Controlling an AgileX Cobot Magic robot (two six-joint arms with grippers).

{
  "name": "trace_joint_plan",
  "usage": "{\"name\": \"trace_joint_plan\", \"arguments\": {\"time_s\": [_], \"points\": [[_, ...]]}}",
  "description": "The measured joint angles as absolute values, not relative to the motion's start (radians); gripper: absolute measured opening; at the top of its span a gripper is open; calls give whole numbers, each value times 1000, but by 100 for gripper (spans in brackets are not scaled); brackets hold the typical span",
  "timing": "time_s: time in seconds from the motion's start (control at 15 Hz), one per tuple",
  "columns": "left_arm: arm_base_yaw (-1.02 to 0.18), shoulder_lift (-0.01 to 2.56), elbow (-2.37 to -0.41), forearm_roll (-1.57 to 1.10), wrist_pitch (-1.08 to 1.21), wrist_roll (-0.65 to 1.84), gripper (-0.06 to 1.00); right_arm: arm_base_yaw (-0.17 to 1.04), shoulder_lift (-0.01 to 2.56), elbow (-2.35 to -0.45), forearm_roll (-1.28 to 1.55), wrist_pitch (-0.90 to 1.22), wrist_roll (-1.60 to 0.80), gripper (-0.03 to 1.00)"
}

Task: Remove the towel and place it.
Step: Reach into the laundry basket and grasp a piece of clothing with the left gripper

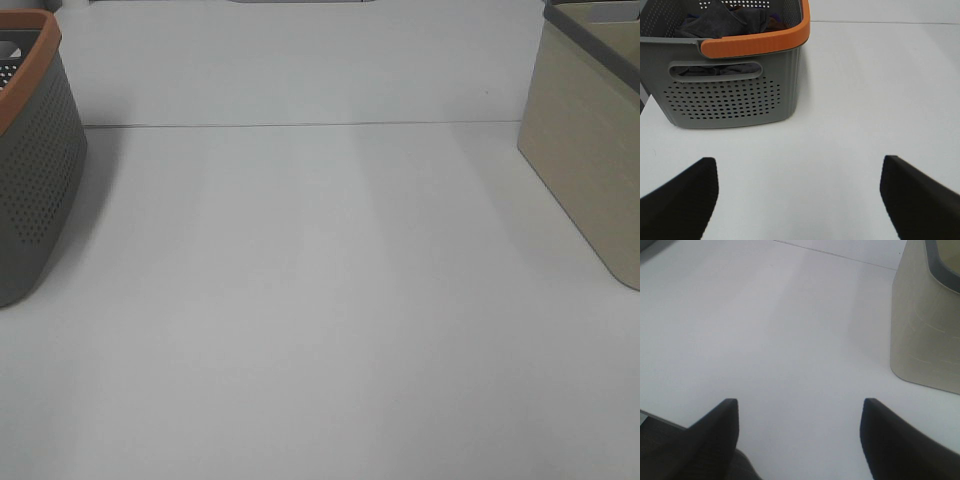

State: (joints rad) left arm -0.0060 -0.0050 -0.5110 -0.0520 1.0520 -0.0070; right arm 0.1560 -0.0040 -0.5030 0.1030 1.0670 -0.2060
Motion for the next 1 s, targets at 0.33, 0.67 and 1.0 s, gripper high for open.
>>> {"name": "trace_joint_plan", "arguments": {"time_s": [0.33, 0.67, 1.0], "points": [[-6, -5, -511, -52, 1052, -7, 82, 156, -4, -503, 103, 1067, -184, 68], [-6, -5, -511, -52, 1052, 0, 82, 156, -4, -503, 103, 1067, -184, 68], [-6, -5, -511, -52, 1052, 0, 82, 156, -4, -503, 103, 1067, -183, 68]]}}
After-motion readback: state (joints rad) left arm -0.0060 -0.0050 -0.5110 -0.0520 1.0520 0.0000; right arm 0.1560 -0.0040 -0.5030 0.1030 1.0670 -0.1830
